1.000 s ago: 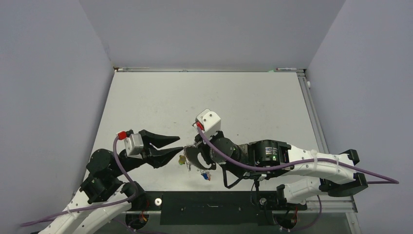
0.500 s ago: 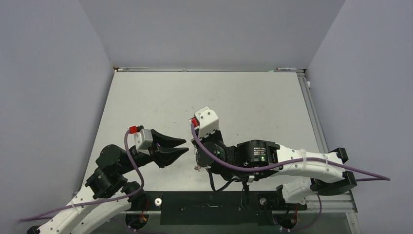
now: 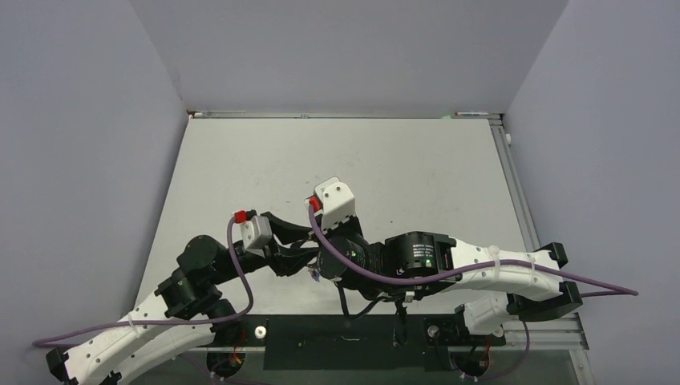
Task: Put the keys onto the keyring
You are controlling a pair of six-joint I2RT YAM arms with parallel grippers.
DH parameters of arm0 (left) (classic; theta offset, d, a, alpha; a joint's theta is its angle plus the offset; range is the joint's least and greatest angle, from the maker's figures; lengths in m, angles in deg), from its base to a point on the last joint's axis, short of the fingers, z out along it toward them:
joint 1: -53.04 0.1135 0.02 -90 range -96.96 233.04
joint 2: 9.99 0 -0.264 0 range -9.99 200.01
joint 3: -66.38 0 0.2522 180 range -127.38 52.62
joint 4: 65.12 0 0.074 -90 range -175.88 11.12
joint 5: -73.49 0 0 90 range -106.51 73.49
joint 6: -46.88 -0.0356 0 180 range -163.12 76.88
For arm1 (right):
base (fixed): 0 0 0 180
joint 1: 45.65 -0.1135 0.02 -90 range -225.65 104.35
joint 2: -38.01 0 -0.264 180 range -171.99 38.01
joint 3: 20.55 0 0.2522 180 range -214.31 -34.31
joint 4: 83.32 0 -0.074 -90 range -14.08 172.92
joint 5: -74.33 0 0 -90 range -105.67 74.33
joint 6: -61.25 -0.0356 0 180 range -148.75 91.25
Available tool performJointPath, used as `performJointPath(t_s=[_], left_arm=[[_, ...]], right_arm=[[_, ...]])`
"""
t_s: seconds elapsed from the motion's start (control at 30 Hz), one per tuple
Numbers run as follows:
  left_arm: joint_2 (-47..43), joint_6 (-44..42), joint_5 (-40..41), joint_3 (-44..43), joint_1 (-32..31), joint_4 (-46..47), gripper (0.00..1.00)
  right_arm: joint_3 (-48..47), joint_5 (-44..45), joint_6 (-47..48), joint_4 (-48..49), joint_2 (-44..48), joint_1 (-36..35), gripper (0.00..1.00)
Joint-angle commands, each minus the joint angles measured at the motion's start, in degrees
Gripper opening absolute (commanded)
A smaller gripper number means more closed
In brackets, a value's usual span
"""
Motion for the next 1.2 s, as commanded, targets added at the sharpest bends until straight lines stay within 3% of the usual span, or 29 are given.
performJointPath(t_s=[0.0,0.4,1.03,1.17], left_arm=[[0.61,-4.65,5.18,-2.70,-2.33,1.91,0.41],[1.30,-8.92,10.49,-1.86,-4.37,1.10,0.40],[1.65,-11.92,7.81,-4.07,-6.25,-2.04,0.40],[0.78,-12.17,7.22,-3.06,-6.66,0.10,0.35]], right_arm=[[-3.05,1.77,-0.73,0.25,-0.03,-0.36,0.05],[-2.73,-3.27,-0.74,1.61,0.97,-1.32,0.05],[-1.69,-7.27,-3.16,1.70,0.86,-1.50,0.05],[-0.44,-8.50,-3.16,3.26,1.50,-1.50,0.05]])
